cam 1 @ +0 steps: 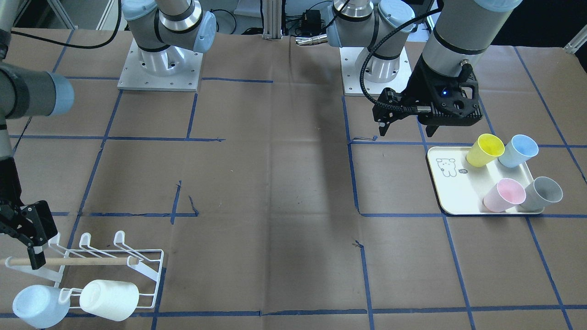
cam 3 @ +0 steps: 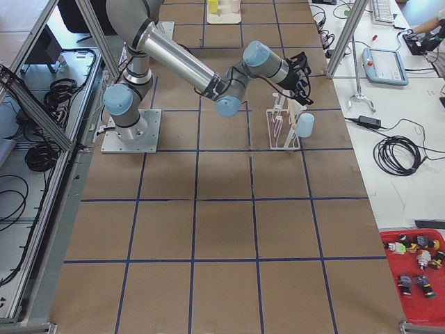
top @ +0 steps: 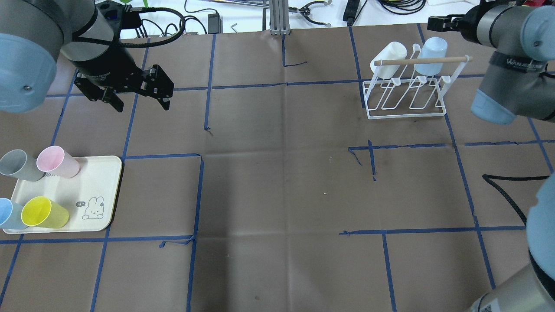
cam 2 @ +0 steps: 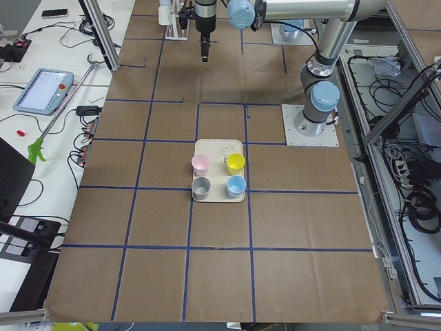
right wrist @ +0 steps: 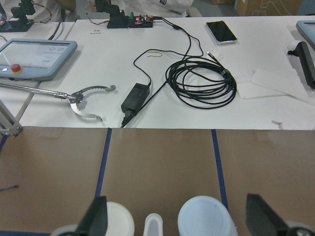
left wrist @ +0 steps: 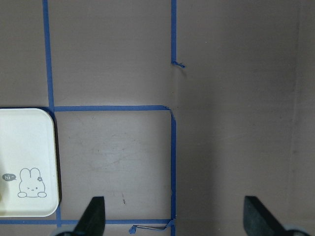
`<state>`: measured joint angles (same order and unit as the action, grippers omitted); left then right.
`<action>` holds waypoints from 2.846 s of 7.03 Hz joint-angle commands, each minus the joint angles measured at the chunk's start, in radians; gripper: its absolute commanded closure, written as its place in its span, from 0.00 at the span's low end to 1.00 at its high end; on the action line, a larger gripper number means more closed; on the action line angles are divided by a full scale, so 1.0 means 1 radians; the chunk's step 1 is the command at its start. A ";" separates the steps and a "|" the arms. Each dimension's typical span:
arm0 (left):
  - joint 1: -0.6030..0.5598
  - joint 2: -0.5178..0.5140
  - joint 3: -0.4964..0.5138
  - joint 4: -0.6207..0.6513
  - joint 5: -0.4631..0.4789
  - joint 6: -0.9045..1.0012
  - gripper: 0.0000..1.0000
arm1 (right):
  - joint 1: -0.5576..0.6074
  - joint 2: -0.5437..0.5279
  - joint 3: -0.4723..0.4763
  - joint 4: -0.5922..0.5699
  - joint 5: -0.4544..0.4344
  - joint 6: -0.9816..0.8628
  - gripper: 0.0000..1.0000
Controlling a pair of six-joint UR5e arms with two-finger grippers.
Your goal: Transfer IKEA cup to right arm and place on rack
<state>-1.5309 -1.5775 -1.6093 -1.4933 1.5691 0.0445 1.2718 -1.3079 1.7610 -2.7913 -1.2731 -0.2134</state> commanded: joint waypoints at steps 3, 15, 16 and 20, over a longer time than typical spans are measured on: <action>0.000 0.005 -0.011 0.004 0.000 0.000 0.00 | 0.110 -0.239 -0.049 0.728 -0.203 0.003 0.00; 0.000 0.010 -0.014 0.004 0.000 0.000 0.00 | 0.327 -0.275 -0.141 1.139 -0.267 0.264 0.00; 0.000 0.010 -0.012 0.004 0.000 0.000 0.00 | 0.328 -0.287 -0.175 1.144 -0.287 0.261 0.00; 0.000 0.011 -0.014 0.004 0.002 0.000 0.00 | 0.328 -0.246 -0.241 1.194 -0.282 0.261 0.00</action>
<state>-1.5309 -1.5665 -1.6217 -1.4895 1.5706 0.0445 1.6001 -1.5599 1.5282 -1.6023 -1.5564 0.0475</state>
